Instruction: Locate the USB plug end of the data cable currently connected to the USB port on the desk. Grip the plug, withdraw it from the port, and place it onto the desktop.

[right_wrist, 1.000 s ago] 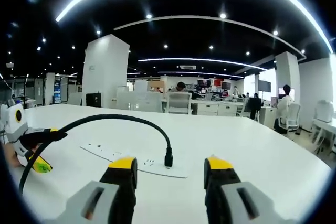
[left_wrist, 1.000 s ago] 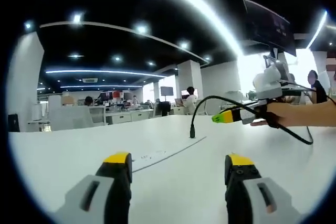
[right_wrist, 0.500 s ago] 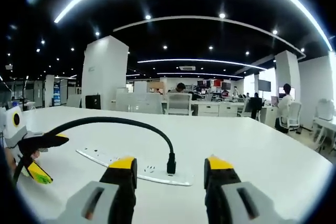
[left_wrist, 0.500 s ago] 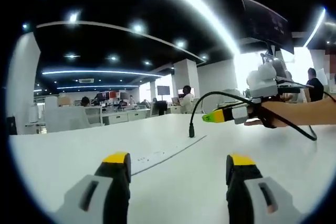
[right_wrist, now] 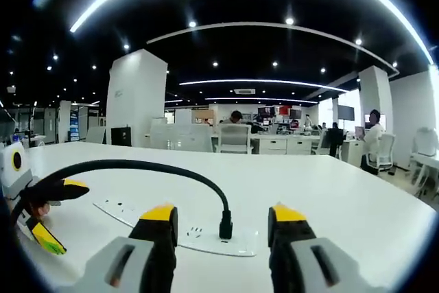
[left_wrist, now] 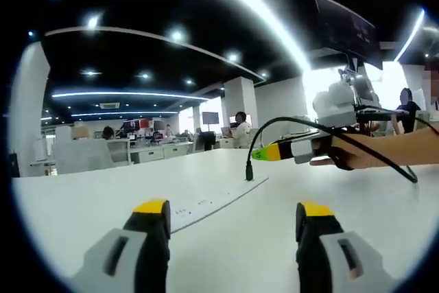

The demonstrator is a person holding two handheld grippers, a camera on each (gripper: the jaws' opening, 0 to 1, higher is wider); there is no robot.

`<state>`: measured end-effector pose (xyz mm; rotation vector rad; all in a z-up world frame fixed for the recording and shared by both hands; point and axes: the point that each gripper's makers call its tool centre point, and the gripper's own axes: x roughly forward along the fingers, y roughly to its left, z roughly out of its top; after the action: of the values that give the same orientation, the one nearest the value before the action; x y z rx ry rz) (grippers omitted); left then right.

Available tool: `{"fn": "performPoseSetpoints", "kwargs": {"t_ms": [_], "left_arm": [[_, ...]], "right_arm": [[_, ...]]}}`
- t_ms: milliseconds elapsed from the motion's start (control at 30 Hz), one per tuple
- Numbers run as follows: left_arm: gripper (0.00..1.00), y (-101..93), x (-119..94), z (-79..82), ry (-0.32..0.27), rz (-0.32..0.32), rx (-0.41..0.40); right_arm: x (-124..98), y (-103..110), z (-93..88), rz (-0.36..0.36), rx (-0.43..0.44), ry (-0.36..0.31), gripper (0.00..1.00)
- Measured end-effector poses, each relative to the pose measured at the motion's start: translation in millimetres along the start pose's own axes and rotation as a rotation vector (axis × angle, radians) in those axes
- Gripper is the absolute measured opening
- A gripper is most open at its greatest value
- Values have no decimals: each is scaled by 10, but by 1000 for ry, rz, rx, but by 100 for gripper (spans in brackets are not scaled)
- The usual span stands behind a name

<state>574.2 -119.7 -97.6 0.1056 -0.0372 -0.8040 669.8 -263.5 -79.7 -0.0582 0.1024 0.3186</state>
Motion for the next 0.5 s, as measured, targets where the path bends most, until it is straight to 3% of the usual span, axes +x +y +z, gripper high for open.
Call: {"fn": "performPoseSetpoints", "kwargs": {"t_ms": [500], "left_arm": [[75, -74, 42, -9, 16, -23, 24]], "right_arm": [[144, -45, -82, -11, -19, -36, 59]]}}
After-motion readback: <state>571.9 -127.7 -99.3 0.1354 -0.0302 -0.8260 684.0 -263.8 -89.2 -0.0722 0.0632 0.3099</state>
